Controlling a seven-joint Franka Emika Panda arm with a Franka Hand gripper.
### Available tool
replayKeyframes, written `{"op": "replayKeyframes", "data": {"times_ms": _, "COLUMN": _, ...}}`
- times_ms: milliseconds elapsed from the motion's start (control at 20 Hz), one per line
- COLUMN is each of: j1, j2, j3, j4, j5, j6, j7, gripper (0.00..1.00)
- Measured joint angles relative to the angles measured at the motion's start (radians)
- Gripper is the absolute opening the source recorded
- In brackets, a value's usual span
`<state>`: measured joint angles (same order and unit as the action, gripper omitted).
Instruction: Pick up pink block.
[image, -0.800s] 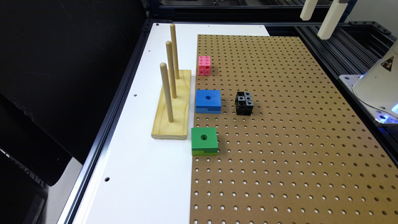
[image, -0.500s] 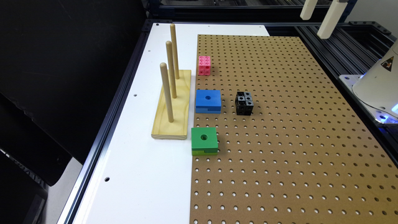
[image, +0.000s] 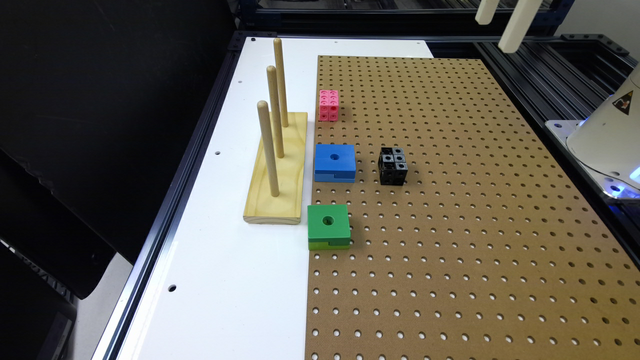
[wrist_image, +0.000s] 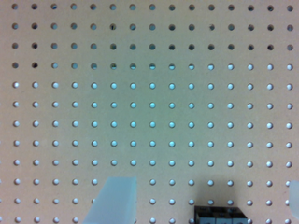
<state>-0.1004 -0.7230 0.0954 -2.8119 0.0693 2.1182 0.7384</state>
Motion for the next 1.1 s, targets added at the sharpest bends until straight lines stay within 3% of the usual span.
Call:
{"op": "replayKeyframes", "data": {"times_ms": 150, "j1": -0.022, "j2": 0.009, "j3": 0.0, "j4": 0.001, "j5": 0.0, "j6": 0.019, "j7": -0.02, "gripper": 1.0}}
{"op": "replayKeyframes", "data": {"times_ms": 400, "j1": -0.045, "j2": 0.046, "j3": 0.0, "j4": 0.009, "j5": -0.0001, "j6": 0.063, "j7": -0.04, "gripper": 1.0}}
{"op": "replayKeyframes", "data": {"times_ms": 750, "j1": -0.074, "j2": 0.114, "j3": 0.0, "j4": 0.058, "j5": -0.0024, "j6": 0.078, "j7": -0.062, "gripper": 1.0}}
{"op": "replayKeyframes", "data": {"times_ms": 1100, "j1": -0.114, "j2": 0.169, "j3": 0.0, "j4": 0.105, "j5": -0.0034, "j6": 0.083, "j7": -0.099, "gripper": 1.0}}
